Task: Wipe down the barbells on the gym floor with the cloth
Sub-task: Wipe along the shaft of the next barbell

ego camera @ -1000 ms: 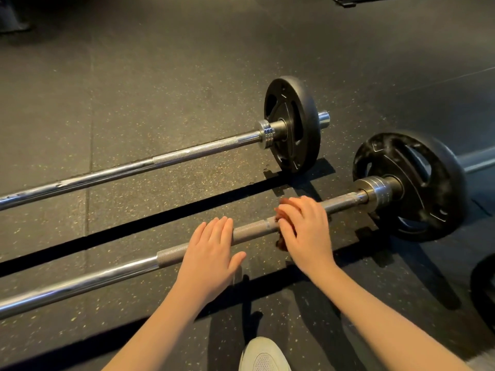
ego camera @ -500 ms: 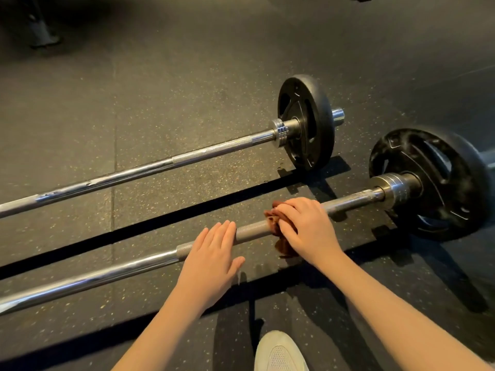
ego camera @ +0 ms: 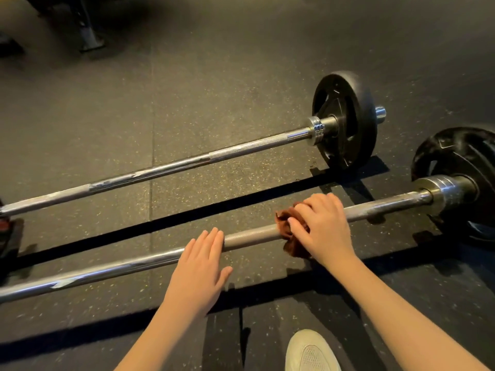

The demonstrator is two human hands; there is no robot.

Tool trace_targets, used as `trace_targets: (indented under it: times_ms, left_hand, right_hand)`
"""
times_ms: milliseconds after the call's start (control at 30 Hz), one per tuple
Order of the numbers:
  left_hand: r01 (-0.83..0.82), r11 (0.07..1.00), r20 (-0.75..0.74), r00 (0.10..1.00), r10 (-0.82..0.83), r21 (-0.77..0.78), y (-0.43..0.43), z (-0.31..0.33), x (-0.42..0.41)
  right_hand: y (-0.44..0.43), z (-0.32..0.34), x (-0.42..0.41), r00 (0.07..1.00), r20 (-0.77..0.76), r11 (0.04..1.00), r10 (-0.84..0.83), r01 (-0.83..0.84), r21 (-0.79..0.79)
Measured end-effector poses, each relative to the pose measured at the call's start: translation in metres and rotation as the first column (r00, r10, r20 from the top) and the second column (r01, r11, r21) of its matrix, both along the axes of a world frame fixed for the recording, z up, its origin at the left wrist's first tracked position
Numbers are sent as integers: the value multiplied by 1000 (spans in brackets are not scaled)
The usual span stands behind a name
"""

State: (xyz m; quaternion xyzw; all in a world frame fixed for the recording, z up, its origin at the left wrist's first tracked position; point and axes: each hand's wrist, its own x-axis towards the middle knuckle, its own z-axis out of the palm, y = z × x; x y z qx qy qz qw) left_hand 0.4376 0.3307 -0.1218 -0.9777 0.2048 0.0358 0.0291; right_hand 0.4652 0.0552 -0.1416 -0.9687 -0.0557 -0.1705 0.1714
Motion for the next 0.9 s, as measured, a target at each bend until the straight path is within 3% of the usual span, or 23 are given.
trace_targets:
  times_ms: [67,133,267,333,400,500,533,633,767,900]
  left_hand:
    - [-6,1000,12,1000,6,14,3,-1,0]
    - [-19,1000,16,1000,19,10,8,-3,3]
    - [-21,1000,24,999,22,-16,19,-12,6]
    - [-22,999,21,1000,22,-30,24,-12,6]
    - [-12,999,0,1000,12,-34,28,-11,6]
    - [-8,998,8,1000,8,-61,30,-15,4]
    - [-15,997,8,1000,16,-72,30,-16,3]
    - [-21,997,5,1000,21,-78,31,-16,2]
    - [-23,996,11,1000,24,-85,34,-12,0]
    - [-14,996,14,1000,15,-85,32,-12,0]
  right_hand:
    - [27,-2,-1,980,-58,968,-189,196,155]
    - [69,-6,-9,971,-72,949,-227,237,207]
    - [70,-11,-11,988,92,992,126,-123,-34]
    - [43,-8,1,970,110,969,216,-198,-150]
    - [34,-5,6,991,91,990,95,-85,-111]
    - [76,-7,-2,974,-1,964,-228,226,137]
    - [94,-8,-4,964,-10,947,-267,265,181]
    - [123,-11,-8,996,34,986,-81,75,148]
    - [93,-5,7,988,18,988,152,-152,36]
    - [56,-2,3,994,13,988,-112,110,109]
